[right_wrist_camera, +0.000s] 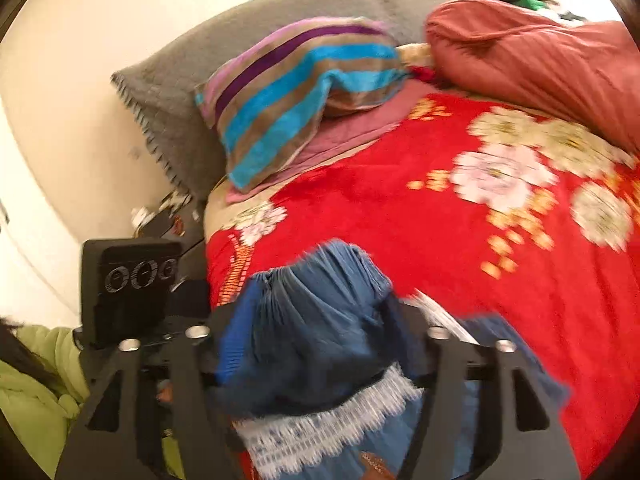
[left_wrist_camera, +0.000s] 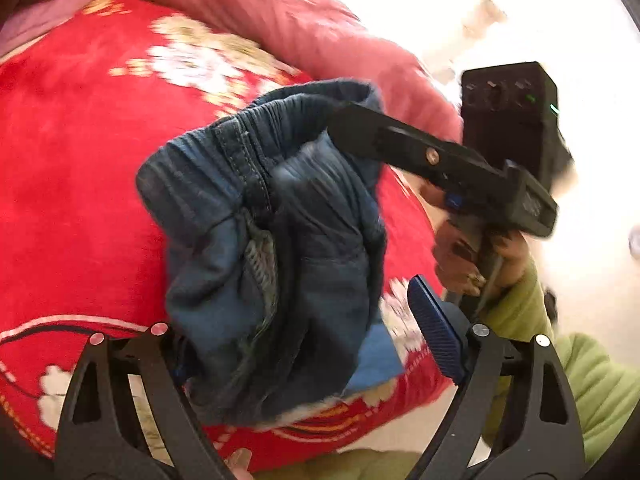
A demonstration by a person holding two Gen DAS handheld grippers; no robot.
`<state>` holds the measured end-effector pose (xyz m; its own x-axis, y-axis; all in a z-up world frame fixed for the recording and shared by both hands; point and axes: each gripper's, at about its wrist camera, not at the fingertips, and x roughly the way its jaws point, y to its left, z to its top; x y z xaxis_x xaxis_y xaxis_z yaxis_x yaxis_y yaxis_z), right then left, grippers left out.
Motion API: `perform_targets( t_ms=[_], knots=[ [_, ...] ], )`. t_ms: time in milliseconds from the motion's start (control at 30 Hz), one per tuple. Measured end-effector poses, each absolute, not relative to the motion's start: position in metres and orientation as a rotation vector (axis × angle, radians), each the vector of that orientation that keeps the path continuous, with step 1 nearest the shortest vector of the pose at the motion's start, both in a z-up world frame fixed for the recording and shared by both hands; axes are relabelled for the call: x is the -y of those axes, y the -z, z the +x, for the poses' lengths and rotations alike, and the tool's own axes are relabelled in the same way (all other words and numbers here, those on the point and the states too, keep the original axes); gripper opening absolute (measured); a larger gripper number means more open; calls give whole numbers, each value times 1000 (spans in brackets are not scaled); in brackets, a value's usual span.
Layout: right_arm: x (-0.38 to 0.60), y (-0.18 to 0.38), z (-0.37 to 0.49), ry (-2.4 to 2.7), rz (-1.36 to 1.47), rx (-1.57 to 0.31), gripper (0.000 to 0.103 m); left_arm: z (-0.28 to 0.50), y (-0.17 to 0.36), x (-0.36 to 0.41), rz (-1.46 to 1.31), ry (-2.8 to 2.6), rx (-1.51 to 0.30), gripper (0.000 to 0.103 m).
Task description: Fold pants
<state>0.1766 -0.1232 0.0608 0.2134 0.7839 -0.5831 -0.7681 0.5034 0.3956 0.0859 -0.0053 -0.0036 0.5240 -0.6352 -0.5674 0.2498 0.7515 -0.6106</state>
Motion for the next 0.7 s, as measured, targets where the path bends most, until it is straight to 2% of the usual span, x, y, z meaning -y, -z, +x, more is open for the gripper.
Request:
perform_targets(
  t_ms=[33,133,367,467,500,533,633,700],
  knots=[
    [136,-57,175,-1032,38,-825,81,84,5,14,-469,570,-877,81],
    [176,-37,171,-890,112,-864,87,76,13,35,-407,604,-906,81],
    [209,2,158,-777,251,-982,87,66,22,59,-248,576,-922,81],
    [191,12,157,-792,202,-1028,87,61,20,62,-235,565,-923,81],
    [185,13,157,-794,172,-1035,76,61,21,62,-236,561,-923,81],
    [174,12,154,-796,114,-1020,54,63,21,62,-234,555,-923,81],
    [168,-3,148,-855,111,-955,41,62,21,59,-243,540,-922,82],
    [170,-11,147,-833,85,-919,41,63,21,57,-248,538,-918,82]
  ],
)
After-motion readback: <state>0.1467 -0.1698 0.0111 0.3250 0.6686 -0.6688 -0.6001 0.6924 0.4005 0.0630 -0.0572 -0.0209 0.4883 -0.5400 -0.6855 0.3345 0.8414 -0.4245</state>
